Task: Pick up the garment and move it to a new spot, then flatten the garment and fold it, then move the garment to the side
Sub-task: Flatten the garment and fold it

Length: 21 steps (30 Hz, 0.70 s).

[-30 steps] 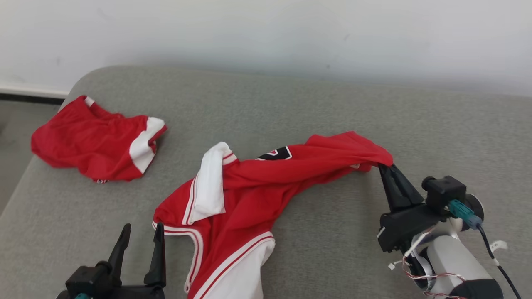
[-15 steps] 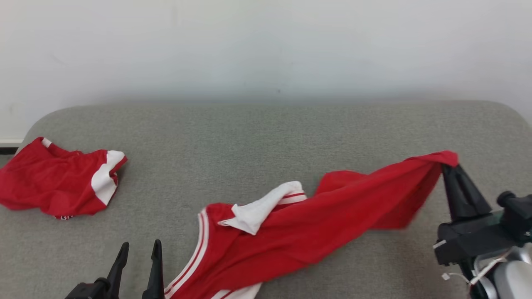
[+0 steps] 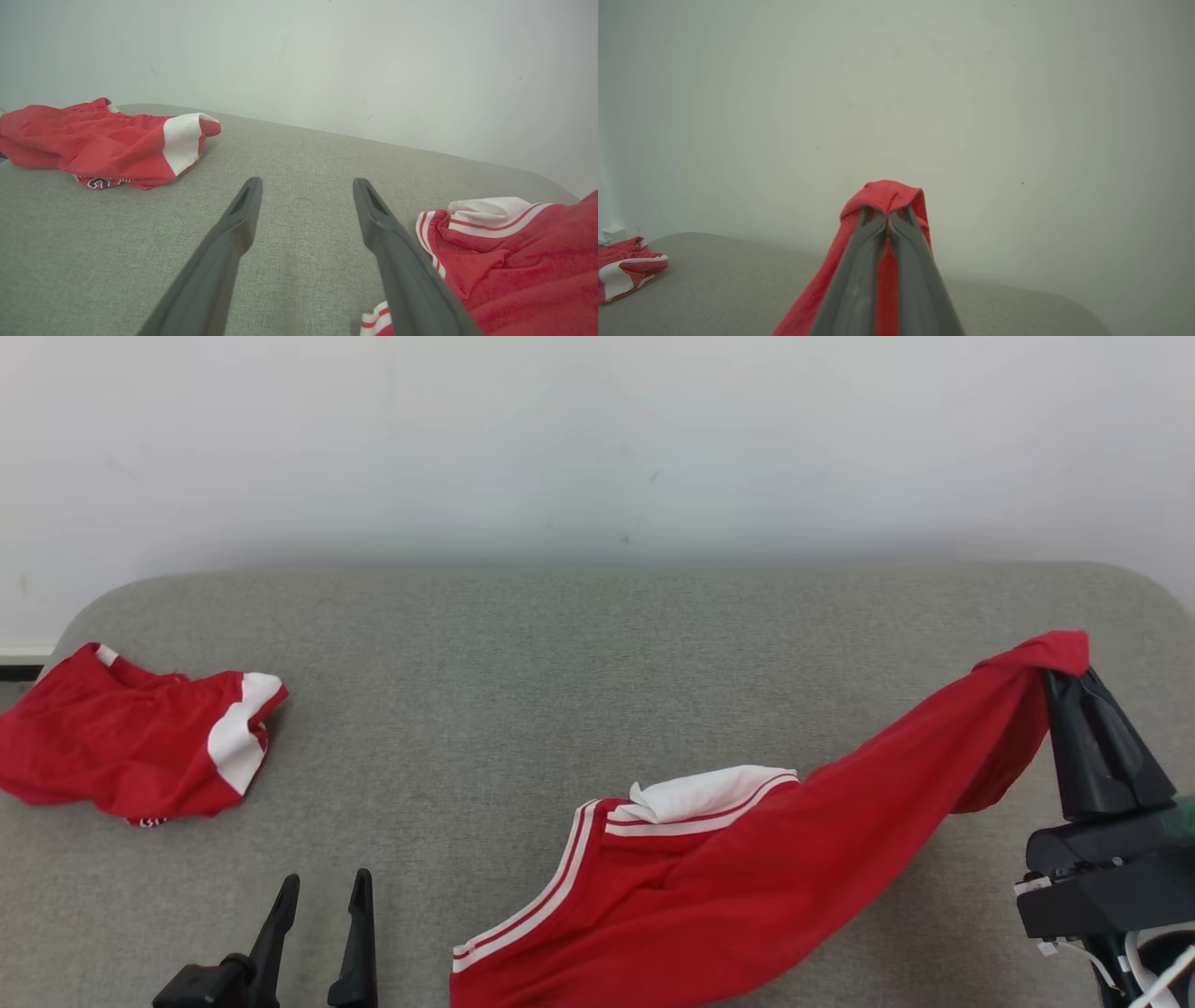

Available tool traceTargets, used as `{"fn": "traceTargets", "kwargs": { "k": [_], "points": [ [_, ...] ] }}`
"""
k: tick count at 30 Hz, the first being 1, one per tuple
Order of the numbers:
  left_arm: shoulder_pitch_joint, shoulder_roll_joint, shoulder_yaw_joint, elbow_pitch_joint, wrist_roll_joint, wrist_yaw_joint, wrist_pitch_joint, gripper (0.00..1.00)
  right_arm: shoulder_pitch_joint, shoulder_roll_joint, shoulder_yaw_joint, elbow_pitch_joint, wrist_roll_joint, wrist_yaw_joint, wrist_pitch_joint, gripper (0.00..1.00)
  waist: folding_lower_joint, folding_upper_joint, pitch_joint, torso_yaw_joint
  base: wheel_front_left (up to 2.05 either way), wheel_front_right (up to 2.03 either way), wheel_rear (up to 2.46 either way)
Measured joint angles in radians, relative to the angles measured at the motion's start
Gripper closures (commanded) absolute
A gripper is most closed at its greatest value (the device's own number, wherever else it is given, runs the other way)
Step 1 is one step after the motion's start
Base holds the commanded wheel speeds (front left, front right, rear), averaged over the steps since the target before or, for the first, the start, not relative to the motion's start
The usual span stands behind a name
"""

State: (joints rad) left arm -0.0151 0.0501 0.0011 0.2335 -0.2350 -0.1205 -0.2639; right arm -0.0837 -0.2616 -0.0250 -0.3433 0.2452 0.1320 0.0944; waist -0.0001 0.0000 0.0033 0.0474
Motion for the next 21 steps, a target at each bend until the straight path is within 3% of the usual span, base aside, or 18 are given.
{"fn": "traceTargets", "kwargs": {
  "k": [10,17,21],
  "points": [
    [-0.012,0.001,-0.021,0.002,-0.009,0.006,0.0,0.0,-0.169,-0.015,0.07,0.152,-0.007,0.0,-0.016,1.0,0.0,0.0,0.022,0.058,0.0,0.0,0.0],
    [-0.063,0.0,-0.057,0.007,-0.021,0.006,0.0,0.0,-0.426,-0.044,0.172,0.43,-0.01,0.0,-0.053,1.0,0.0001,0.0001,0.061,0.114,0.0,0.0,0.0],
    [-0.097,0.0,-0.084,0.014,-0.044,0.006,0.0,0.0,-0.614,-0.04,0.259,0.677,-0.015,0.0,-0.101,1.0,0.0002,0.0001,0.095,0.164,0.0,0.0,0.0]
  ]
}}
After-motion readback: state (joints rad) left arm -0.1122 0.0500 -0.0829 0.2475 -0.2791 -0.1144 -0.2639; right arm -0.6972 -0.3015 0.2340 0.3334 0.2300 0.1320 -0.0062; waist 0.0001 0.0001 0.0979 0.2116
